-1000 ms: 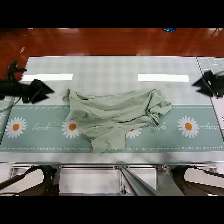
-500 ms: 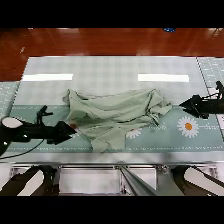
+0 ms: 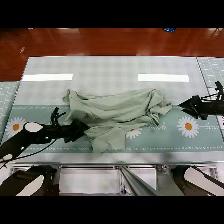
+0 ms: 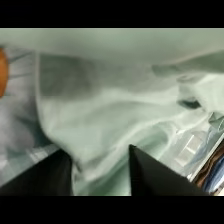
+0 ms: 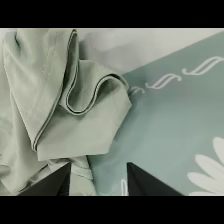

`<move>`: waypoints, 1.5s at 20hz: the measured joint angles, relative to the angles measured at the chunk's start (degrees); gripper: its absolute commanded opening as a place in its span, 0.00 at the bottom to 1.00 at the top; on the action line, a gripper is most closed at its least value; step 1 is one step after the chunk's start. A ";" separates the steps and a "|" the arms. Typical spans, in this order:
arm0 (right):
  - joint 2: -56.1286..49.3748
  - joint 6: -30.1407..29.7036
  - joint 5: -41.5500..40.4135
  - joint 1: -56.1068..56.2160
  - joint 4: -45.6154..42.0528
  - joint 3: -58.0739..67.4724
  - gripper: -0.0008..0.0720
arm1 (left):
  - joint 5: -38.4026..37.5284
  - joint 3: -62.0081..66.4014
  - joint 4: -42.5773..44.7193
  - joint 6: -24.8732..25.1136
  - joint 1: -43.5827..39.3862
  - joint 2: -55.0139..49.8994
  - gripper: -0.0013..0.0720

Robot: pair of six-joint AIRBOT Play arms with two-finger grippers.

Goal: Fold the shirts.

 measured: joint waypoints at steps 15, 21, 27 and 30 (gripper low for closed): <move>-9.77 -0.07 -3.15 1.11 1.53 -0.02 0.57 | 2.64 7.52 -1.16 6.58 -3.85 -5.35 0.05; -15.19 -1.01 -5.03 7.78 4.00 1.75 0.44 | 2.58 7.65 -1.27 6.75 -3.85 -5.35 0.05; -17.90 -0.17 -5.18 12.98 3.72 5.77 0.04 | 1.73 9.07 -1.27 6.91 -2.91 -5.09 0.05; -16.20 0.50 -0.98 13.25 3.34 12.81 0.04 | -0.55 15.10 -1.20 7.87 0.66 -3.43 0.05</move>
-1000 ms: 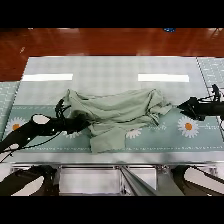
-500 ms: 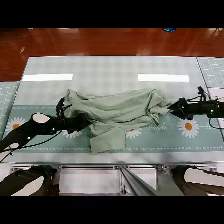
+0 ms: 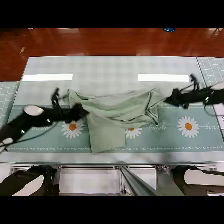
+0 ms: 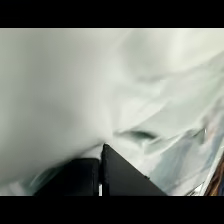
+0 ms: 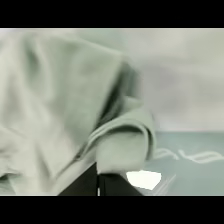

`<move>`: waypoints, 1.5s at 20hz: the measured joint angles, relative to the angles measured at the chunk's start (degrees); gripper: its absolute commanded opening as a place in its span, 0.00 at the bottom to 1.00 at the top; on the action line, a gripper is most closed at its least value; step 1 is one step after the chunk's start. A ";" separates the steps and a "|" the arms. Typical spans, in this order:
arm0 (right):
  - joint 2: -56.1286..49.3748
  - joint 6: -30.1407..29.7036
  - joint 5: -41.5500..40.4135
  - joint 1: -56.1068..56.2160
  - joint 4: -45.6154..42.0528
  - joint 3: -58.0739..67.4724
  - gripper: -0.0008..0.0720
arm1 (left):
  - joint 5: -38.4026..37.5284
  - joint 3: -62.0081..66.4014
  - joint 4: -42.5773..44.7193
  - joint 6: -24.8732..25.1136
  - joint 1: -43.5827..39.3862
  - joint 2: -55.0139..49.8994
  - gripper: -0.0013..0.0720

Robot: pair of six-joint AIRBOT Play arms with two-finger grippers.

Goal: Fold the shirts.

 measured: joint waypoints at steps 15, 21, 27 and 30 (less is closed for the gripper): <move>23.78 13.68 9.29 0.11 -12.20 58.73 0.04 | -17.73 69.40 1.27 -3.06 26.40 10.82 0.05; 38.38 16.33 13.90 0.11 -22.73 60.61 0.04 | -22.49 76.87 12.39 -4.55 36.61 22.12 0.05; 51.10 19.50 19.10 1.14 -30.05 52.72 0.04 | -27.10 77.53 31.19 -8.31 31.19 32.17 0.05; 54.75 20.33 20.44 2.54 -31.52 44.59 0.04 | -32.09 73.48 37.59 -11.10 27.12 33.66 0.05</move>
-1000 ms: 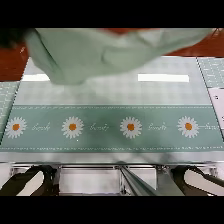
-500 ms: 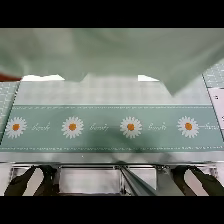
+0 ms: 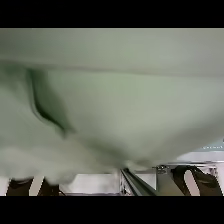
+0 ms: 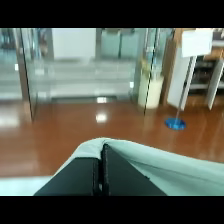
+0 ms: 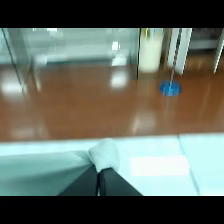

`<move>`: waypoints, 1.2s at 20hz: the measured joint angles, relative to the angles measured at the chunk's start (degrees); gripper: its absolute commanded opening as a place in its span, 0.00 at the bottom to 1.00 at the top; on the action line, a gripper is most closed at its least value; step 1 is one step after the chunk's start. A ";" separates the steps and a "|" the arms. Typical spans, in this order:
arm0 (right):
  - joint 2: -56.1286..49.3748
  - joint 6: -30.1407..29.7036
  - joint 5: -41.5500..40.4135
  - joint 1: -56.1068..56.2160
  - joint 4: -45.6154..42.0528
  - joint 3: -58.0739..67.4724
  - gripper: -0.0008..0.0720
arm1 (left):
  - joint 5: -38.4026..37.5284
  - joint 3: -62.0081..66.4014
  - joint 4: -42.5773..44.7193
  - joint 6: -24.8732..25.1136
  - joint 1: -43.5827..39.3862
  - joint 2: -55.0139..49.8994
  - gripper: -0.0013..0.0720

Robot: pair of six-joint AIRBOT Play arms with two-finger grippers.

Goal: Fold the shirts.

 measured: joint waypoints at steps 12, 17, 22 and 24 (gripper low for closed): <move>-21.29 -5.68 -8.37 0.96 10.69 -24.26 0.04 | 17.29 -44.28 -4.63 -0.90 -8.52 -19.21 0.05; -43.76 -9.20 -19.34 0.98 18.32 -22.29 0.04 | 28.74 -35.98 -5.31 0.83 -12.70 -45.66 0.04; -63.76 -9.46 -23.17 1.01 24.09 -10.23 0.04 | 27.47 -18.10 -5.55 -2.32 -13.55 -66.12 0.05; -68.54 -8.94 -22.51 1.01 24.79 -6.60 0.04 | 24.00 -13.31 -5.49 -3.08 -13.66 -70.34 0.05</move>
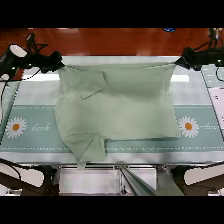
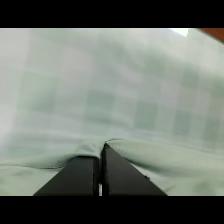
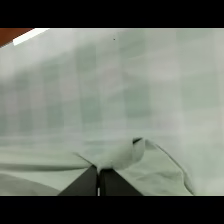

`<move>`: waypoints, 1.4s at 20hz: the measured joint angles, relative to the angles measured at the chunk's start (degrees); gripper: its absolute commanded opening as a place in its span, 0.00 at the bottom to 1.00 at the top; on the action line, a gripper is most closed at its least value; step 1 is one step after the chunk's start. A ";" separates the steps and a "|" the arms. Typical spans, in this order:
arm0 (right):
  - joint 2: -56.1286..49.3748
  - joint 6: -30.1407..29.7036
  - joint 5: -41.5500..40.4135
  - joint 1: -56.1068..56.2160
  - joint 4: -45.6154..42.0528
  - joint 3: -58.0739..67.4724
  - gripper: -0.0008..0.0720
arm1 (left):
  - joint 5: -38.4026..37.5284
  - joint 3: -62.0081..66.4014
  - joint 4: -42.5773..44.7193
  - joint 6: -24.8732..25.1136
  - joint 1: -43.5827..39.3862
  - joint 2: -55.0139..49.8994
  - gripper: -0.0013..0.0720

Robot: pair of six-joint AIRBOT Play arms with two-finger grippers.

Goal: Fold the shirts.

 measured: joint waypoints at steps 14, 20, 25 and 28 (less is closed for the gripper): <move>-3.06 -2.54 15.06 -1.68 -7.98 -3.32 0.04 | -22.12 -11.30 2.32 8.04 -0.44 5.05 0.05; -3.30 -3.37 13.33 -1.01 -9.88 -8.63 0.07 | -17.68 -19.82 0.81 8.92 -1.53 5.79 0.05; -3.08 -1.42 13.75 -1.27 -11.04 -9.33 0.58 | -22.75 -20.35 0.50 8.94 0.57 6.03 0.71; -0.63 0.59 15.47 -2.86 -11.28 -9.49 0.58 | -26.73 -20.26 0.24 9.27 3.41 9.14 0.71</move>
